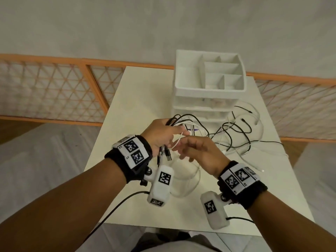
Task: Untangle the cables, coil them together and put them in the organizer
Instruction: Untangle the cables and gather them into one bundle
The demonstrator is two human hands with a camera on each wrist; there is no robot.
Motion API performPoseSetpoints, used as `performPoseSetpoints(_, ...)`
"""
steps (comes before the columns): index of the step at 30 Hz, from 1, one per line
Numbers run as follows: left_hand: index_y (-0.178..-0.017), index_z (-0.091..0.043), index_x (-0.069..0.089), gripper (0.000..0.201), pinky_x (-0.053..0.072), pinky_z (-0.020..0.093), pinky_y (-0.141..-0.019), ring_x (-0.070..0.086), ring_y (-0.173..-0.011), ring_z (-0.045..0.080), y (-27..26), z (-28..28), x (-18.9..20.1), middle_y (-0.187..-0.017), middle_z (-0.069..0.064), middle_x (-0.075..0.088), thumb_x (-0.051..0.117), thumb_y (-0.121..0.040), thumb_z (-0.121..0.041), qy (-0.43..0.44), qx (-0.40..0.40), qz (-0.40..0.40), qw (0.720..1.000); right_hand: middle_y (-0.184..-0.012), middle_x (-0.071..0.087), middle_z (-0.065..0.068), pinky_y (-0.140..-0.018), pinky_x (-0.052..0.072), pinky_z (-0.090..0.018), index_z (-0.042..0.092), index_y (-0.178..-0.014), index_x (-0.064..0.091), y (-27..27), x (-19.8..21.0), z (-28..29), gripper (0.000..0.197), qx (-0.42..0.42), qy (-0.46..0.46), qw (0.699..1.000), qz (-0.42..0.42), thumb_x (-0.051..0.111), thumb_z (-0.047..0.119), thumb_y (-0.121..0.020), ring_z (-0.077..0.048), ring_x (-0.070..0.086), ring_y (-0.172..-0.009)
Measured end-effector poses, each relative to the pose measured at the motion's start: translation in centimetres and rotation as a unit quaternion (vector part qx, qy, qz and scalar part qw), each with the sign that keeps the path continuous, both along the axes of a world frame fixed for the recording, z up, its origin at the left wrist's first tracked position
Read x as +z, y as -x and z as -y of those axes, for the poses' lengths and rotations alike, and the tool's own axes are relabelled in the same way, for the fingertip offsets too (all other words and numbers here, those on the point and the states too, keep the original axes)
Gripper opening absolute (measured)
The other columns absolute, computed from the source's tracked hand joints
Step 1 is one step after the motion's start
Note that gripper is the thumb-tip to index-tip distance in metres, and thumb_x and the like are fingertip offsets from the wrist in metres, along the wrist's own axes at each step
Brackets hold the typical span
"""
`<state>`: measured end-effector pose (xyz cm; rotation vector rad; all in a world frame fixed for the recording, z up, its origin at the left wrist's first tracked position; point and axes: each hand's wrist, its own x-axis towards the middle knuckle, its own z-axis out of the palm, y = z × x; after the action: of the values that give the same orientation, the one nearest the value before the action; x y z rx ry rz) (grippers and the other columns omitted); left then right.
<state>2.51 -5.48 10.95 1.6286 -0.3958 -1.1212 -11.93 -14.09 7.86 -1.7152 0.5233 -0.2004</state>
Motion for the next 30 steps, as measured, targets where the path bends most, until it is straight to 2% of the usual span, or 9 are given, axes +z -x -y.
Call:
performPoseSetpoints(3, -0.095, -0.008, 0.072, 0.010, 0.033, 0.021, -0.040, 0.045, -0.045, 0.011, 1.0, 0.6, 0.1, -0.076, 0.011, 0.069, 0.071, -0.091, -0.017, 0.007, -0.033, 0.010, 0.999, -0.072, 0.073, 0.006, -0.060, 0.045, -0.015, 0.000, -0.086, 0.075, 0.5, 0.6, 0.5, 0.013, -0.047, 0.012, 0.999, 0.017, 0.069, 0.009, -0.092, -0.008, 0.063, -0.065)
performPoseSetpoints(6, -0.096, -0.010, 0.072, 0.012, 0.032, 0.023, -0.044, 0.035, -0.045, 0.010, 1.1, 1.1, 0.2, -0.077, 0.006, 0.069, 0.070, -0.091, -0.021, 0.008, -0.047, 0.046, 0.998, -0.080, 0.077, -0.009, -0.064, 0.048, -0.020, 0.000, -0.084, 0.074, 1.3, 0.7, 1.3, 0.017, -0.098, 0.030, 0.995, 0.009, 0.059, 0.001, -0.094, -0.014, 0.066, -0.068)
performPoseSetpoints(10, -0.087, -0.006, 0.067, 0.018, 0.036, 0.023, -0.044, 0.035, -0.044, 0.010, -0.5, 1.2, 1.0, -0.064, 0.001, 0.048, 0.063, -0.096, -0.020, -0.006, -0.008, 0.077, 0.997, -0.057, 0.061, -0.004, -0.061, 0.047, -0.032, 0.016, -0.078, 0.072, 3.8, 0.9, 4.0, 0.025, -0.174, 0.048, 0.983, 0.013, 0.058, 0.016, -0.099, -0.021, 0.055, -0.055)
performPoseSetpoints(14, -0.089, -0.007, 0.062, 0.009, 0.040, 0.027, -0.052, 0.042, -0.051, 0.013, -0.6, 1.3, 1.7, -0.059, -0.002, 0.043, 0.062, -0.095, -0.015, 0.014, -0.066, 0.060, 0.996, -0.077, 0.075, 0.010, -0.070, 0.054, -0.028, 0.033, -0.077, 0.077, 5.2, 1.6, 5.1, 0.021, -0.040, 0.192, 0.975, -0.107, 0.067, 0.023, -0.094, -0.012, 0.067, -0.070)
performPoseSetpoints(18, -0.081, -0.006, 0.060, 0.020, 0.047, 0.034, -0.062, 0.059, -0.068, 0.024, 2.0, 2.2, 1.7, -0.071, 0.009, 0.060, 0.055, -0.096, -0.017, 0.024, -0.143, 0.069, 0.987, -0.055, 0.062, 0.024, -0.057, 0.036, -0.009, 0.020, -0.085, 0.080, 3.3, 2.9, 3.3, 0.010, 0.032, 0.212, 0.971, -0.108, 0.072, 0.024, -0.091, 0.003, 0.054, -0.053)
performPoseSetpoints(21, -0.097, -0.002, 0.061, 0.030, 0.051, 0.034, -0.063, 0.064, -0.068, 0.028, 3.0, 2.4, 1.6, -0.079, 0.015, 0.068, 0.051, -0.095, -0.030, 0.016, -0.187, 0.105, 0.977, -0.063, 0.068, 0.012, -0.058, 0.039, -0.017, 0.020, -0.082, 0.080, 2.5, 3.6, 3.2, 0.011, 0.010, 0.229, 0.971, -0.074, 0.073, 0.025, -0.090, -0.002, 0.052, -0.053)
performPoseSetpoints(24, -0.097, -0.014, 0.057, 0.024, 0.048, 0.027, -0.051, 0.059, -0.053, 0.019, 3.5, 2.2, 1.9, -0.074, 0.007, 0.067, 0.041, -0.104, -0.031, -0.007, -0.221, 0.171, 0.960, -0.050, 0.059, 0.013, -0.053, 0.035, -0.016, 0.020, -0.062, 0.069, 2.2, 4.0, 3.3, 0.024, -0.041, 0.249, 0.966, -0.055, 0.078, 0.023, -0.084, -0.004, 0.048, -0.046)
performPoseSetpoints(27, -0.093, -0.015, 0.058, 0.025, 0.043, 0.030, -0.058, 0.045, -0.051, 0.014, 2.6, 2.1, 2.7, -0.064, -0.002, 0.051, 0.045, -0.103, -0.035, -0.023, -0.180, 0.227, 0.957, -0.046, 0.049, 0.011, -0.050, 0.036, -0.020, 0.014, -0.061, 0.060, 2.8, 3.9, 3.8, 0.033, -0.070, 0.196, 0.977, -0.033, 0.082, 0.029, -0.081, -0.005, 0.042, -0.044)
performPoseSetpoints(30, -0.096, -0.010, 0.063, 0.031, 0.040, 0.027, -0.054, 0.039, -0.048, 0.010, 0.2, 1.3, 4.5, -0.054, -0.010, 0.042, 0.057, -0.098, -0.041, 0.029, -0.116, 0.177, 0.977, -0.054, 0.061, 0.004, -0.060, 0.046, -0.031, 0.006, -0.066, 0.062, 5.3, 1.1, 6.5, 0.035, -0.116, 0.146, 0.977, -0.103, 0.078, 0.032, -0.085, -0.011, 0.059, -0.052)
